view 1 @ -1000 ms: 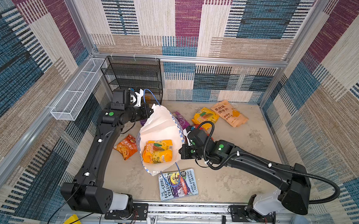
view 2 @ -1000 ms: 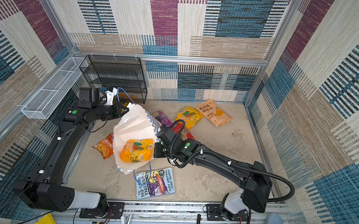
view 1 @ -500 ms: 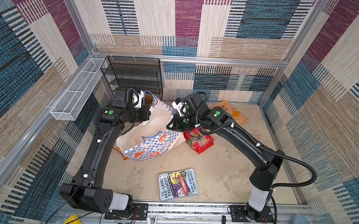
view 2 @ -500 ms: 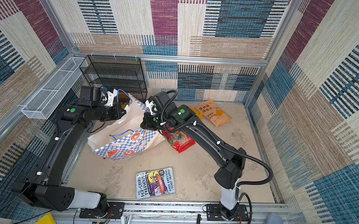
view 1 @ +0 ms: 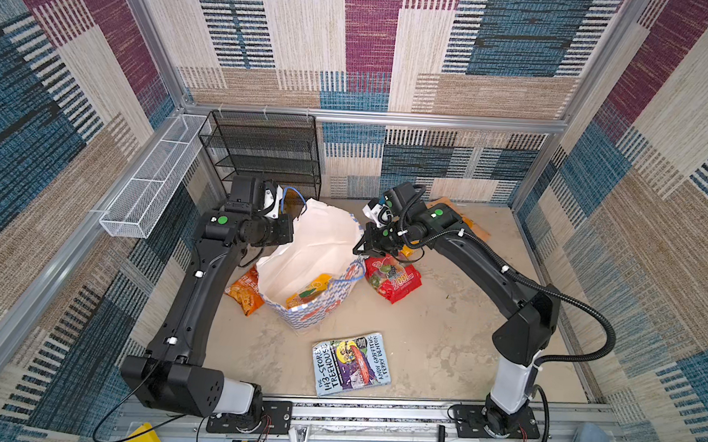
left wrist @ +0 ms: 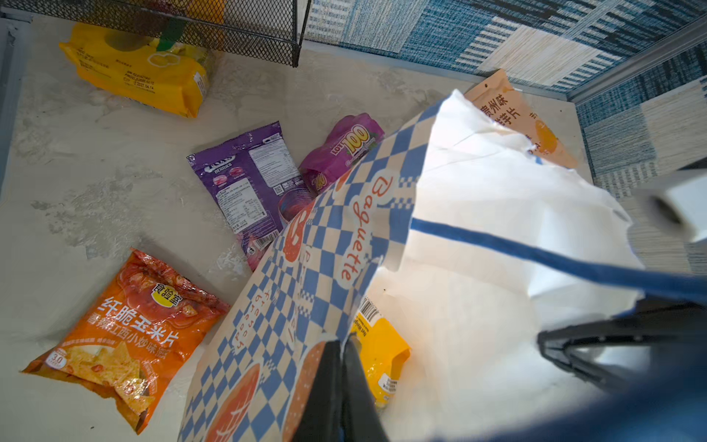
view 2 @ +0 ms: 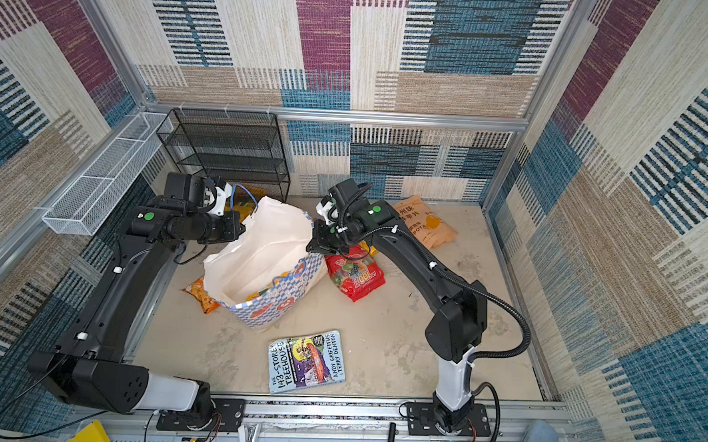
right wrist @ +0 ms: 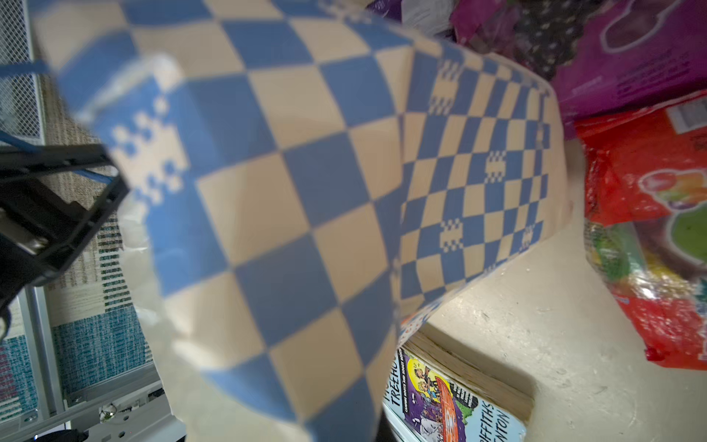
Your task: Place the snacks into the paper bag
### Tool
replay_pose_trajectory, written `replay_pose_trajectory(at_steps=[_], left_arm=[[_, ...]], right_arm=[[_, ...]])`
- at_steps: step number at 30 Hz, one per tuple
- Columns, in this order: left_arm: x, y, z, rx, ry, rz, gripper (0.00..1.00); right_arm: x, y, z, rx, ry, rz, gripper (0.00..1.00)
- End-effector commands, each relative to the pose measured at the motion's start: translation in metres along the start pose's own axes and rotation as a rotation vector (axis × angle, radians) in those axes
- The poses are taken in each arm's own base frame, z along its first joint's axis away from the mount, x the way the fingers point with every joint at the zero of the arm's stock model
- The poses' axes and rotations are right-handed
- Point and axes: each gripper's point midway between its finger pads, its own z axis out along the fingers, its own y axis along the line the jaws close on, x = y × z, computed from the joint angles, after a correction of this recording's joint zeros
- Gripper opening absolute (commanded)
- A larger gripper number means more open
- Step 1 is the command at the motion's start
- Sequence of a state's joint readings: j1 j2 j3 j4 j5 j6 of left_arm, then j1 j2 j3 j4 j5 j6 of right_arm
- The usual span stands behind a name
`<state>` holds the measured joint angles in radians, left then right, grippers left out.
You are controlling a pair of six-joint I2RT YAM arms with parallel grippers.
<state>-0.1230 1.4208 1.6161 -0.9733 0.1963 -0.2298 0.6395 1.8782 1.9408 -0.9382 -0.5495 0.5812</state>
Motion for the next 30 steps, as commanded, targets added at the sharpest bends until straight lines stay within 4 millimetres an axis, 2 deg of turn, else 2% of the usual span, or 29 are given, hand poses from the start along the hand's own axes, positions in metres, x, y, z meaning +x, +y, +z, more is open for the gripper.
replay_pose_trajectory(at_steps=[1,3,5,7,9,10,13,15,19,20,23,26,30], left_arm=[[0.01,0.009,0.011,-0.03,0.055,0.008,0.0],[0.008,0.003,0.01,0.009,0.05,-0.003,0.0],[0.006,0.004,0.009,0.019,0.031,-0.017,0.0],[0.005,0.011,0.007,-0.006,0.012,-0.034,0.01],[0.002,0.019,0.003,-0.035,-0.008,-0.053,0.01],[0.001,0.022,0.002,-0.04,-0.017,-0.065,0.0],[-0.004,0.025,-0.004,-0.026,-0.053,-0.103,0.0],[-0.005,0.019,-0.005,0.015,-0.064,-0.116,0.0],[-0.003,0.011,-0.004,0.071,-0.071,-0.131,0.0],[-0.002,0.012,-0.003,0.072,-0.069,-0.132,0.0],[0.0,0.019,0.0,0.038,-0.063,-0.131,0.0],[0.002,0.027,0.003,-0.007,-0.048,-0.135,0.0],[0.001,0.034,0.002,-0.041,-0.058,-0.145,0.0]], right_arm=[[-0.021,0.022,-0.003,-0.096,-0.06,-0.089,0.26],[-0.036,0.028,-0.004,-0.094,-0.103,-0.109,0.48],[-0.05,0.044,-0.015,-0.117,-0.159,-0.145,0.59],[-0.066,0.056,-0.033,-0.101,-0.243,-0.195,0.75],[-0.089,0.045,-0.06,0.045,-0.387,-0.228,0.96],[-0.098,0.032,-0.072,0.11,-0.437,-0.219,1.0],[-0.114,-0.013,-0.095,0.19,-0.494,-0.159,1.0],[-0.122,-0.063,-0.108,0.247,-0.543,-0.068,1.0],[-0.124,-0.148,-0.122,0.214,-0.621,0.11,1.0],[-0.122,-0.171,-0.119,0.216,-0.624,0.154,1.0],[-0.12,-0.222,-0.106,0.257,-0.614,0.236,1.0],[-0.12,-0.258,-0.086,0.26,-0.575,0.277,1.0],[-0.124,-0.285,-0.057,0.243,-0.533,0.29,1.0]])
